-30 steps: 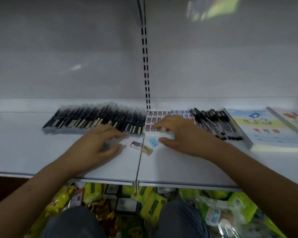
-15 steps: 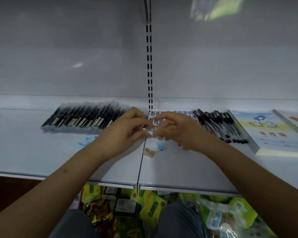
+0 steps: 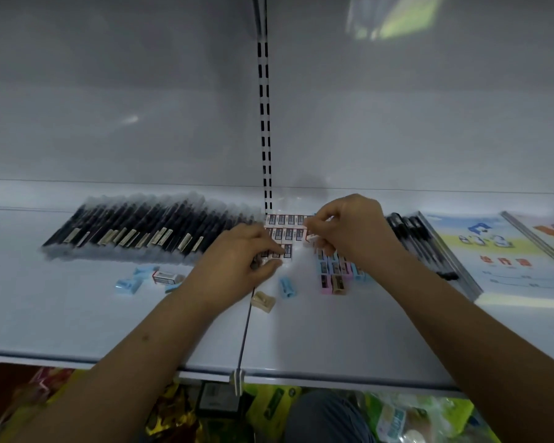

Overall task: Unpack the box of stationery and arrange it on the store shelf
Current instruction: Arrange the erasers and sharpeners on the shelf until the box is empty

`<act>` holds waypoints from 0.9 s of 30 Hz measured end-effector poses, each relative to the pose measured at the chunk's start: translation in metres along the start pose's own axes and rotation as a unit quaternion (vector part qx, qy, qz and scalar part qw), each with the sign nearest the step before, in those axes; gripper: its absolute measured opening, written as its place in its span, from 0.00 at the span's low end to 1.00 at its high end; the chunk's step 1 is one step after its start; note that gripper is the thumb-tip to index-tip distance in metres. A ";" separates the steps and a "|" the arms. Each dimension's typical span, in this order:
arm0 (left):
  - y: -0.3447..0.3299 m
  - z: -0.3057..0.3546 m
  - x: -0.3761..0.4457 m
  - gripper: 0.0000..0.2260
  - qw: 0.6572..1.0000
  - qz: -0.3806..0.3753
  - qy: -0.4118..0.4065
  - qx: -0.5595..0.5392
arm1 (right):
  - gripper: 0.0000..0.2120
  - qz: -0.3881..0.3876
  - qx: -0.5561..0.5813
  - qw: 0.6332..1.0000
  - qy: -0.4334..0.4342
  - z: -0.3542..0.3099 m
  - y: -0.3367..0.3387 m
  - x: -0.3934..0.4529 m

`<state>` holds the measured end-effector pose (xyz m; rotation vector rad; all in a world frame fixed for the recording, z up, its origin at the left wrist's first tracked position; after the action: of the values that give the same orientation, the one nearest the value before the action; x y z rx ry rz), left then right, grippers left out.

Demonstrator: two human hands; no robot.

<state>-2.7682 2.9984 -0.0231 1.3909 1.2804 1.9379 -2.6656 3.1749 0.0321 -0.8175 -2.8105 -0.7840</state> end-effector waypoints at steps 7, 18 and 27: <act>-0.006 0.000 0.000 0.08 1.000 0.010 0.002 0.013 | 0.05 -0.106 0.028 0.987 -0.122 -0.005 0.012 0.014; -0.006 0.000 -0.001 0.08 1.000 0.013 0.003 0.003 | 0.06 -0.176 -0.259 0.940 0.133 -0.002 -0.012 -0.003; -0.006 -0.004 -0.002 0.10 0.999 0.010 0.007 -0.031 | 0.07 -0.202 -0.318 0.915 0.143 0.008 -0.026 0.002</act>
<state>-2.7715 2.9980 -0.0297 1.3667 1.2055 1.9867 -2.6811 3.1612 0.0137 -0.1238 -2.4777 -1.7738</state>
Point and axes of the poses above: each hand's wrist, its own x-axis towards the middle knuckle, its own y-axis out of the back of the hand, z = x × y, the point moved 1 cm from there along x, towards the middle knuckle, and after that the axes turned 12 degrees about x, right-handed, at the moved point
